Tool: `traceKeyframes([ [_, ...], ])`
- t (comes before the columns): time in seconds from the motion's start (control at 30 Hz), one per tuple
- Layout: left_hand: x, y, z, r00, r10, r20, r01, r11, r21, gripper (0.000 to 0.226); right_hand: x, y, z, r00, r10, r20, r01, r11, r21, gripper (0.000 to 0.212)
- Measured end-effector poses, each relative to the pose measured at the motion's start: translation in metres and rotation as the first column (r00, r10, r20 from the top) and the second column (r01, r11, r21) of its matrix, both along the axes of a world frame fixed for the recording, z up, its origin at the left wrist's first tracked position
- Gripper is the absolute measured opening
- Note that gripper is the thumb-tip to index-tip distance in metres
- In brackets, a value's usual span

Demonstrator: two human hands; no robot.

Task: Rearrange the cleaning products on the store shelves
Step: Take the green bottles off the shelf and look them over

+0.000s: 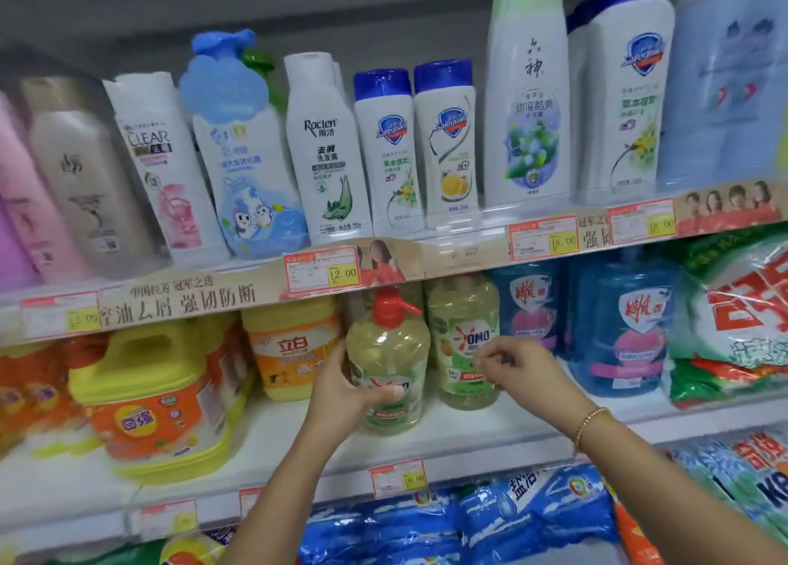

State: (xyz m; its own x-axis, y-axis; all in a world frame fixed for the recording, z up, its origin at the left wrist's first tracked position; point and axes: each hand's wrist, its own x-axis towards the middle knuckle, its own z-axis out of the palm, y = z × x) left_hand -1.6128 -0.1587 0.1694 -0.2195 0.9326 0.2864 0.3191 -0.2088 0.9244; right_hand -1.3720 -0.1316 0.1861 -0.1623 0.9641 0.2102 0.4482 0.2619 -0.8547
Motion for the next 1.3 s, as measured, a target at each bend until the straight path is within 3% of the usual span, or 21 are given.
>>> traceKeyframes([
  [0.1, -0.001, 0.017, 0.0, 0.999, 0.006, 0.036, -0.005, 0.999, -0.036, 0.072, -0.004, 0.013, -0.017, 0.999, -0.054, -0.004, 0.054, 0.998, 0.024, 0.01],
  [0.27, 0.005, 0.046, -0.003, 0.996, 0.011, 0.084, -0.004, 0.996, -0.091, 0.079, -0.013, 0.028, -0.035, 0.989, -0.079, 0.126, 0.055, 0.982, 0.183, 0.023],
  [0.43, 0.006, 0.063, -0.008, 0.989, 0.004, 0.145, 0.007, 0.997, -0.074, 0.069, -0.018, 0.036, -0.057, 0.978, -0.128, 0.166, 0.067, 0.94, 0.335, 0.024],
  [0.57, 0.005, 0.068, -0.012, 0.989, 0.007, 0.146, 0.001, 0.998, -0.055, 0.078, -0.028, 0.035, -0.073, 0.967, -0.19, 0.172, 0.105, 0.906, 0.411, 0.023],
  [0.77, 0.014, 0.068, -0.018, 0.99, -0.004, 0.139, 0.008, 1.0, -0.028, 0.054, -0.029, 0.037, -0.075, 0.967, -0.218, 0.135, 0.144, 0.899, 0.414, 0.03],
  [1.07, 0.017, 0.065, -0.017, 0.991, -0.016, 0.136, 0.019, 1.0, -0.02, 0.054, -0.008, 0.048, -0.058, 0.953, -0.191, 0.233, 0.082, 0.909, 0.408, 0.04],
  [1.3, 0.017, 0.06, -0.015, 0.989, -0.044, 0.142, 0.05, 0.998, -0.037, 0.064, -0.018, 0.039, -0.052, 0.962, -0.258, 0.088, 0.212, 0.912, 0.352, 0.054],
])
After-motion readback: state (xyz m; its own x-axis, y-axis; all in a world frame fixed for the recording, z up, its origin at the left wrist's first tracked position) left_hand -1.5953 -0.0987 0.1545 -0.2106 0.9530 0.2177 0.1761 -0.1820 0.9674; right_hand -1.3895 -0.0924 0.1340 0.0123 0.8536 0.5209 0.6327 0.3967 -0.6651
